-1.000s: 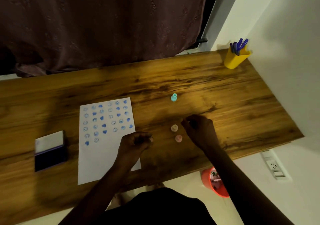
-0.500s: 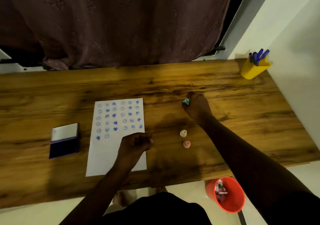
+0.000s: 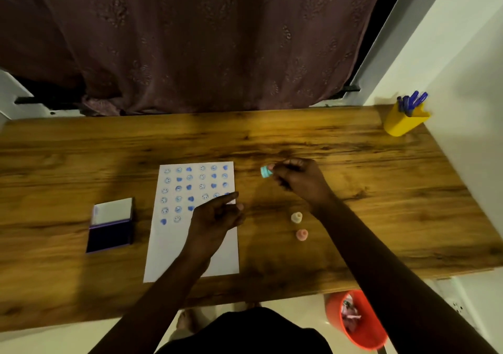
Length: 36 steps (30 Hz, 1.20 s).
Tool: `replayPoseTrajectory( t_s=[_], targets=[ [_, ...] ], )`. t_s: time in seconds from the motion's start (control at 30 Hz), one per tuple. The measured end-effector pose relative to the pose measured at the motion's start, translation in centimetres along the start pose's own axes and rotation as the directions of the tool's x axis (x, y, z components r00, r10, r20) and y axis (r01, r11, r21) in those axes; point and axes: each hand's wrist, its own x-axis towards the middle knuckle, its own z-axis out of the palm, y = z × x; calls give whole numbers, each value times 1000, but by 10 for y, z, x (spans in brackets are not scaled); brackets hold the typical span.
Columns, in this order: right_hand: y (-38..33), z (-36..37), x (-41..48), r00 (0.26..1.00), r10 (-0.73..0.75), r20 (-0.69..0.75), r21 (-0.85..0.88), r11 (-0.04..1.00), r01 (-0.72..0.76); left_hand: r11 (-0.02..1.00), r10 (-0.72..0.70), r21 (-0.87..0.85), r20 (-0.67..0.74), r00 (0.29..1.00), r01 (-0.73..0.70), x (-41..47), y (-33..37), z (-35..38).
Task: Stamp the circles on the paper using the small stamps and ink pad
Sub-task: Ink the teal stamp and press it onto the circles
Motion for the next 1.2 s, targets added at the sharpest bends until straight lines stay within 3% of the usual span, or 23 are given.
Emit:
replayPoseTrajectory(
  t_s=[0.27,0.5,0.73,0.9,1.03,1.2],
  targets=[
    [-18,52,-47,982,72,177,32,996,-79,994,59,-95,-26,998,-61,-3,23,-21],
    [-19,98,-63,965,101,242,-7,995,-102,984,128,-122,-41,991,-132,-17,23,-63],
    [-19,140,-73,941,59,334,-30,998,-53,993,100,-51,-90,991,-105,-32,16,-108],
    [-22,174,-77,933,-31,360,-104,992,72,996,32,-76,-204,978,-49,-44,12,-145],
    [-24,203,-77,921,-101,376,-163,971,173,991,62,-100,-270,961,-92,-56,12,-179],
    [-13,246,-74,896,-199,396,-415,832,368,994,44,-79,-343,938,-75,-70,0,-232]
  ],
)
